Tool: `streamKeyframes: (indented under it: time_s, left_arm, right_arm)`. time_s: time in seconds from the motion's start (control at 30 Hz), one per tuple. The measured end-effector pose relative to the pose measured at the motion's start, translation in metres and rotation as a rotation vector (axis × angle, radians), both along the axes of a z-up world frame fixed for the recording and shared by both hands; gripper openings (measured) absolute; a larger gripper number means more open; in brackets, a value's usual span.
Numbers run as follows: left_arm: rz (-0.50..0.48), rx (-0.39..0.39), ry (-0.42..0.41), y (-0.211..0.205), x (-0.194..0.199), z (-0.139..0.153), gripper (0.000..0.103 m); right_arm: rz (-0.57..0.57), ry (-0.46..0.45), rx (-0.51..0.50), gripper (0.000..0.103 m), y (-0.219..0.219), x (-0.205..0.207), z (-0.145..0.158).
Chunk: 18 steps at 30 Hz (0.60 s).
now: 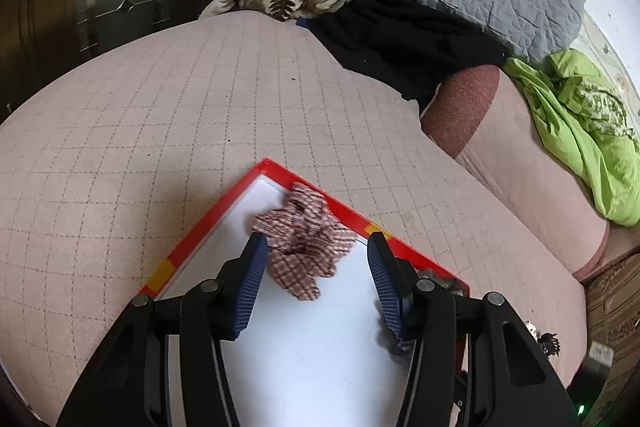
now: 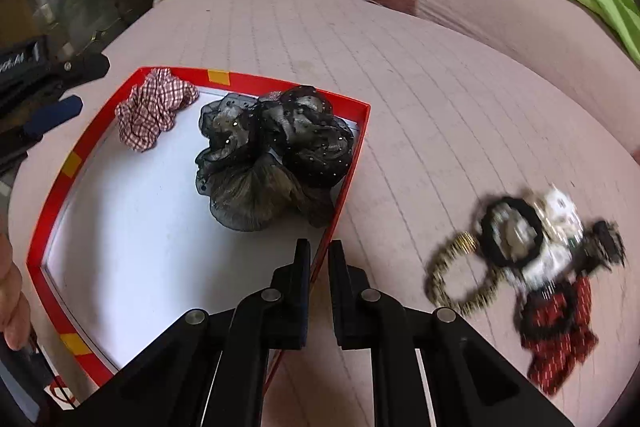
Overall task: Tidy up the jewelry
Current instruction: 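Carry both scrunchies over the red-rimmed tray and open both grippers, then grasp a black hair tie with left gripper while right grasps red polka-dot scrunchie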
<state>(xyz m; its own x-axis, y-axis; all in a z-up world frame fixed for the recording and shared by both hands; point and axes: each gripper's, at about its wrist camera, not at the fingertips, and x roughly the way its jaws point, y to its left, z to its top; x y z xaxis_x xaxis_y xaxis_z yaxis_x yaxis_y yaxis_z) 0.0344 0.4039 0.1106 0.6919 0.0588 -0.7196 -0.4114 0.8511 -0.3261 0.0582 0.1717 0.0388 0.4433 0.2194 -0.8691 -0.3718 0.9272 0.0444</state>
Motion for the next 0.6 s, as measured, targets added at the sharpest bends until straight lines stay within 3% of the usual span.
streamKeyframes:
  time_s: [0.3,0.4,0.53,0.6]
  left_arm:
    - [-0.019,0.049,-0.004,-0.016,-0.007,0.009,0.051]
    - [-0.023,0.067,-0.005,-0.025,-0.013,0.014,0.051]
    - [-0.035,0.118,-0.016,-0.049,-0.033,0.025,0.051]
    - [-0.047,0.148,-0.014,-0.065,-0.045,0.03,0.051]
  right_arm:
    - [-0.086,-0.004,-0.048,0.011,-0.046,-0.016,-0.001]
    - [-0.052,-0.013,-0.036,0.012,-0.053,-0.013,-0.001]
    - [-0.04,-0.045,0.052,0.022,-0.083,-0.035,0.021]
    - [-0.038,-0.065,0.06,0.035,-0.101,-0.054,0.031]
